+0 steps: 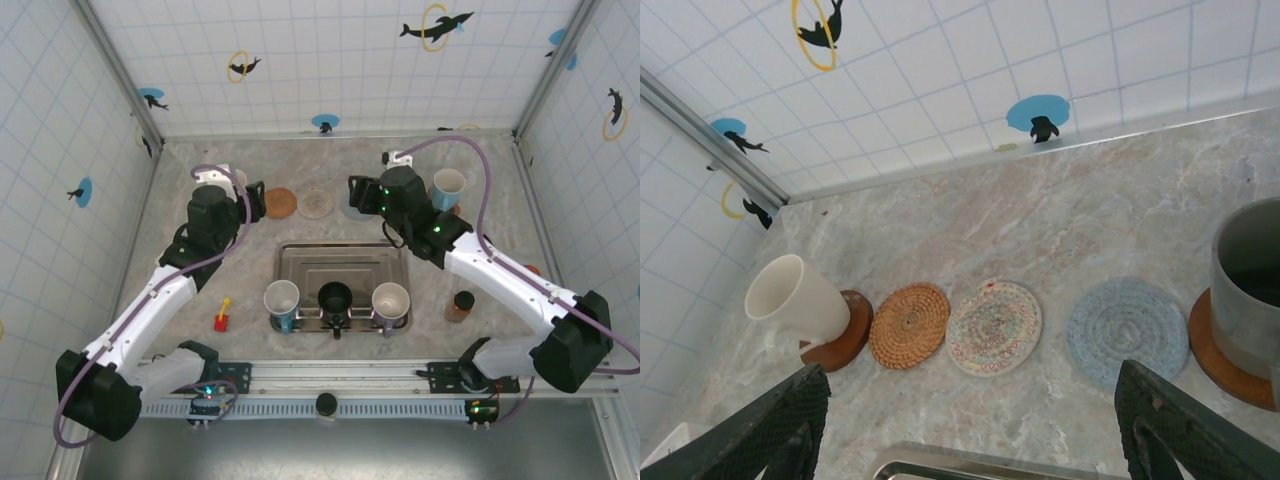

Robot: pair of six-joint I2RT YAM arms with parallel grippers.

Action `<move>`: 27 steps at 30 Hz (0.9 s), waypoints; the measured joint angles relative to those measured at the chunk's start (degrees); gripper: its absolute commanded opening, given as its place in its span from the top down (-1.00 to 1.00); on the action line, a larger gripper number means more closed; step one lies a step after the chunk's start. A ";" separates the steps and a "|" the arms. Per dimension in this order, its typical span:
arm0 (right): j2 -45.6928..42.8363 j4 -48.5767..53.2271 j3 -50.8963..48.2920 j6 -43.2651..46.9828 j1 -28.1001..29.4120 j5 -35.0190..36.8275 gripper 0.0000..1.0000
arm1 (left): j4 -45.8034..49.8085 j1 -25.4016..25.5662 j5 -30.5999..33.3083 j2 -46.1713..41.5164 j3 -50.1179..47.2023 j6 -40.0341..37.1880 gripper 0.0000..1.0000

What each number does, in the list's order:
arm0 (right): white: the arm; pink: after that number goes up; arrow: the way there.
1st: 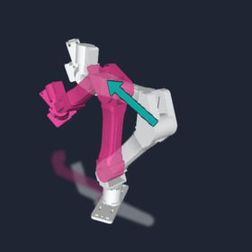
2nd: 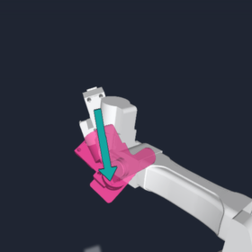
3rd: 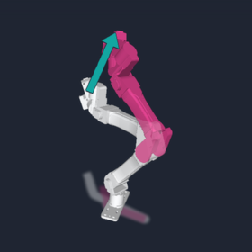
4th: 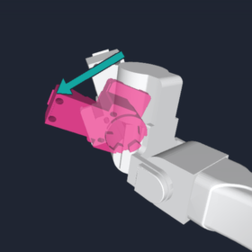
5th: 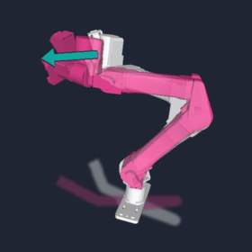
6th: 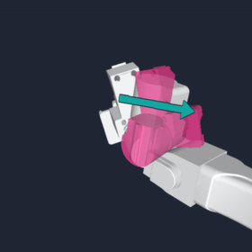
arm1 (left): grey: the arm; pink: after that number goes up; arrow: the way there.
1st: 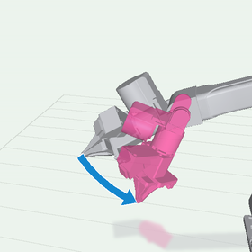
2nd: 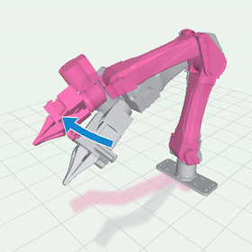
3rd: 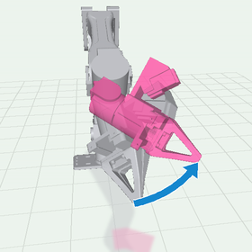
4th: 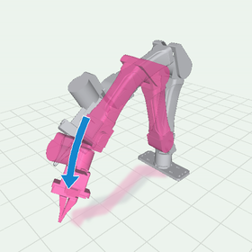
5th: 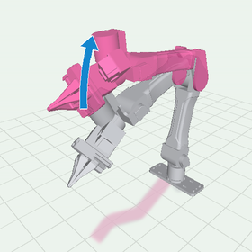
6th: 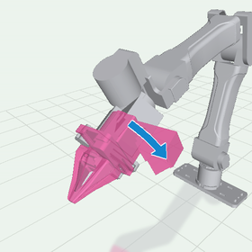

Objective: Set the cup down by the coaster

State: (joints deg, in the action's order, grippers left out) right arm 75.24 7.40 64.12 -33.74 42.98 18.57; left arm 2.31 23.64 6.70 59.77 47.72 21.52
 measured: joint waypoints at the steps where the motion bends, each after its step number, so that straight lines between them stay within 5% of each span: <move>1: 0.00 -0.44 0.00 -0.11 0.11 -0.04 -0.53 | 1.44 0.00 -0.31 -0.59 0.63 0.09 -0.38; 27: 0.11 -11.85 -5.97 -1.88 -1.60 -3.63 -0.55 | 39.89 2.67 -7.82 -19.30 4.92 7.74 -0.06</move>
State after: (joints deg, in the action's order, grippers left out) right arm 75.35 -4.45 58.15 -35.62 41.39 14.94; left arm 42.19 26.30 -1.13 40.47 52.64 29.26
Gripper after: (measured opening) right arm 0.777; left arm 0.533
